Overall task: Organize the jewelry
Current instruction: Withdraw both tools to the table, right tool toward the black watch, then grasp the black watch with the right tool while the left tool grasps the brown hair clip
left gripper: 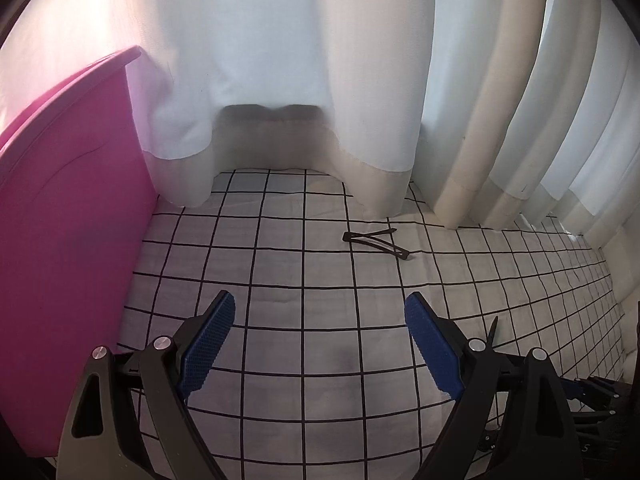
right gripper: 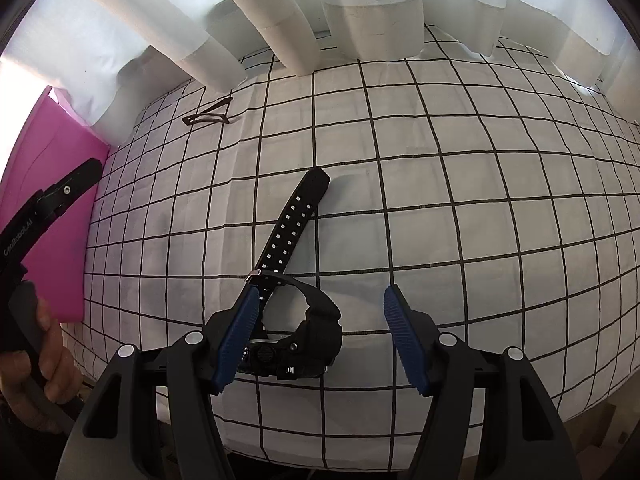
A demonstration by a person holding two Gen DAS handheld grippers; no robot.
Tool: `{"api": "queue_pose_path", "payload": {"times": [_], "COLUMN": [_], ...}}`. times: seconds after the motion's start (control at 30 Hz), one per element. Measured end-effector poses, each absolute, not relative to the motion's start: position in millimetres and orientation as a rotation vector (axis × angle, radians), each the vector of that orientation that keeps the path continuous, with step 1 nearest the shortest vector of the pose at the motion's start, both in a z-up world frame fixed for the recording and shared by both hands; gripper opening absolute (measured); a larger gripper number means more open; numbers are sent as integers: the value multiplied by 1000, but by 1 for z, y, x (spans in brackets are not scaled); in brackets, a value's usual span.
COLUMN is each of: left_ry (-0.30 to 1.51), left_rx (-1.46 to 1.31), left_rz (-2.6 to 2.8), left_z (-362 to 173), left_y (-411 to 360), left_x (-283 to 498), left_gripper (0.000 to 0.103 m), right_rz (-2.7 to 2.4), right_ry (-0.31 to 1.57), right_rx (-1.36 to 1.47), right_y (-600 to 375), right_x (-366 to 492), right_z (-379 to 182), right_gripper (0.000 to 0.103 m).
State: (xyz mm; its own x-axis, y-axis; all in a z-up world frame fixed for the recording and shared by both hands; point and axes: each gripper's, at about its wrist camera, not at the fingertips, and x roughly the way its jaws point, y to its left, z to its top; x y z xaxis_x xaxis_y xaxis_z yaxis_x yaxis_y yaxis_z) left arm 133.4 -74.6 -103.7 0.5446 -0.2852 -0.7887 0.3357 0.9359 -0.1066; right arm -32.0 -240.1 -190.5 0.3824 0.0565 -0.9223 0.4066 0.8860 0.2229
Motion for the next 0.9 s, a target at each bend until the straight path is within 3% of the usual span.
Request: {"api": "queue_pose_path", "payload": {"times": [0.47, 0.9], "left_ry": [988, 988], "left_rx": [141, 186], "left_rz": [-412, -461], "left_z": [-159, -175], "left_y": [-130, -166], "left_x": [192, 213], "left_gripper": [85, 85], "right_rz": [-223, -188], "right_ry": [1179, 1140], "right_rx": [409, 383], "right_y": [-237, -231], "right_x": [-26, -28], "right_z": [-209, -216], "right_gripper": [62, 74]}}
